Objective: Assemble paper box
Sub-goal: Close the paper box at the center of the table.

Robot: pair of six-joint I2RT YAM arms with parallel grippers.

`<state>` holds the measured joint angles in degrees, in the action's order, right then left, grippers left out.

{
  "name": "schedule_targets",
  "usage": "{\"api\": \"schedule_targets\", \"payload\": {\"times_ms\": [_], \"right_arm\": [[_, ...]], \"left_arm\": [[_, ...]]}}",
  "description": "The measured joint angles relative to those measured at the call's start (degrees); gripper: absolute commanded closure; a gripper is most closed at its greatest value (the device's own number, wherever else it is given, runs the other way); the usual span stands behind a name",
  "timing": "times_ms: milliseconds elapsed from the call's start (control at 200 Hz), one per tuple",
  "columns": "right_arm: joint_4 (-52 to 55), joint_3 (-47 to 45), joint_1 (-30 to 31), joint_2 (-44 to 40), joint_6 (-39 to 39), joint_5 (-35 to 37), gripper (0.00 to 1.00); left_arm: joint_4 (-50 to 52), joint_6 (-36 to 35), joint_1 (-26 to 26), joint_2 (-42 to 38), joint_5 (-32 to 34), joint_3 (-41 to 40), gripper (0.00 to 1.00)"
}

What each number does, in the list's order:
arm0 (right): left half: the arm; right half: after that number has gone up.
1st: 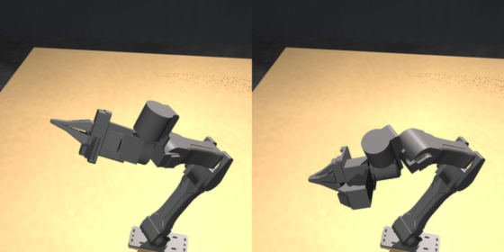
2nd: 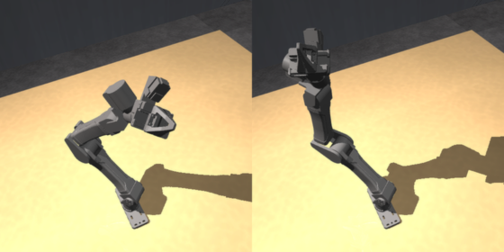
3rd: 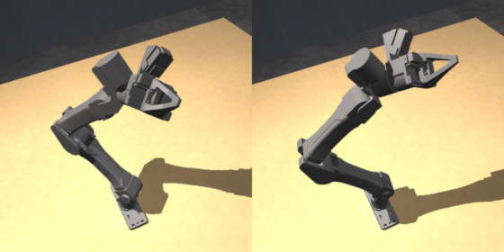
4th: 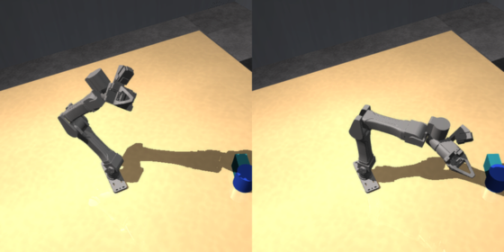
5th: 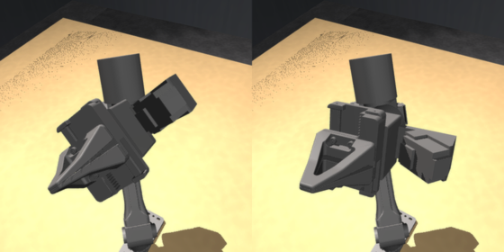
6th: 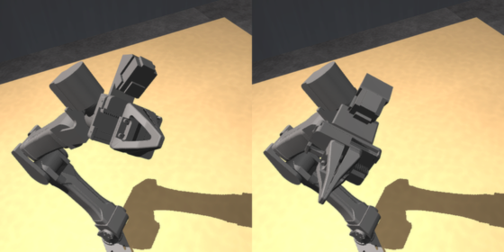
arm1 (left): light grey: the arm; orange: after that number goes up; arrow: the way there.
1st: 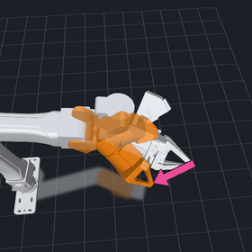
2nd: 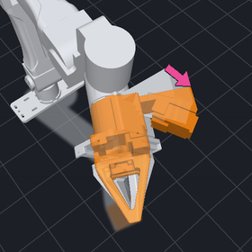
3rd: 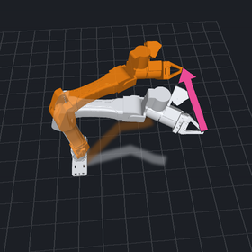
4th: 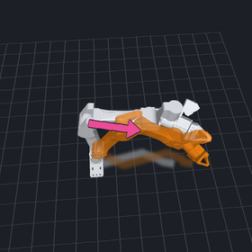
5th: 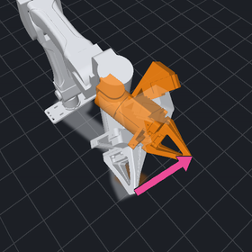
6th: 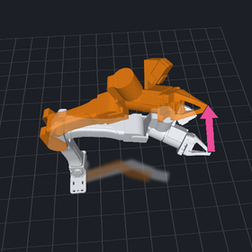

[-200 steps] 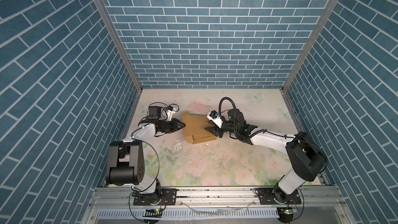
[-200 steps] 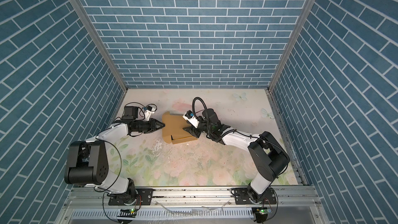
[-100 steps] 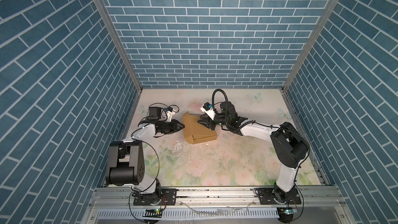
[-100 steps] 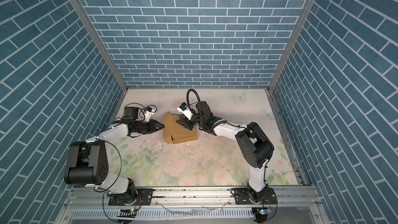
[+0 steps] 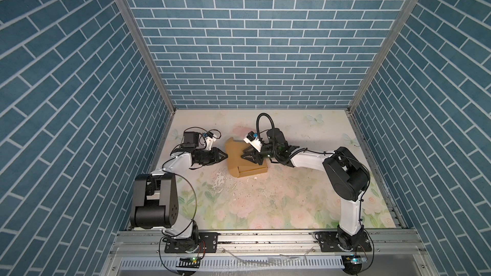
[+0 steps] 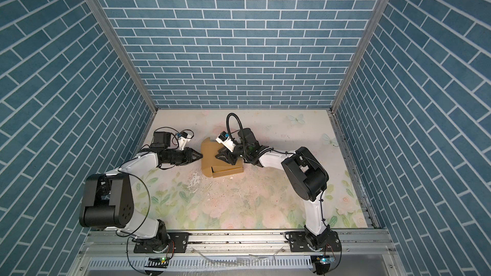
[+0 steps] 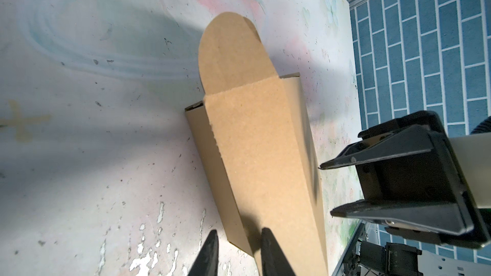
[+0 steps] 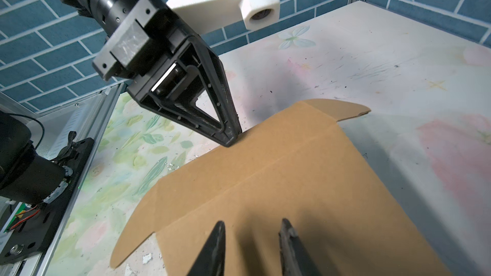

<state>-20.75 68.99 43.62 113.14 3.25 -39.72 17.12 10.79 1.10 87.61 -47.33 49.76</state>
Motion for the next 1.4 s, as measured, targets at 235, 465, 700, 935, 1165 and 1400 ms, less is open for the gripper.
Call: {"api": "schedule_targets", "payload": {"times_ms": [235, 465, 700, 935, 1165, 1400], "right_arm": [[0.37, 0.02, 0.00, 1.11, 0.04, 0.04, 0.68], [0.63, 0.00, 0.00, 1.64, 0.20, 0.09, 0.68], [0.83, -0.02, 0.00, 2.14, 0.24, 0.46, 0.68], [1.03, -0.13, 0.00, 3.08, 0.68, 0.74, 0.69], [0.74, -0.35, 0.02, 3.48, 0.90, 1.11, 0.70], [0.59, -0.48, 0.02, 3.98, 1.22, 1.44, 0.70]], "left_arm": [[0.13, -0.13, 0.00, -0.35, 0.28, 0.00, 0.68], [0.50, -0.11, 0.00, -0.39, 0.70, 0.02, 0.68], [0.94, -0.20, 0.00, -0.39, 1.07, 0.02, 0.69], [1.29, -0.37, 0.00, -0.39, 1.46, 0.02, 0.69], [1.66, -1.16, 0.00, -0.39, 2.23, 0.02, 0.69], [1.95, -1.42, -0.02, -0.13, 2.56, 0.04, 0.68]]}}
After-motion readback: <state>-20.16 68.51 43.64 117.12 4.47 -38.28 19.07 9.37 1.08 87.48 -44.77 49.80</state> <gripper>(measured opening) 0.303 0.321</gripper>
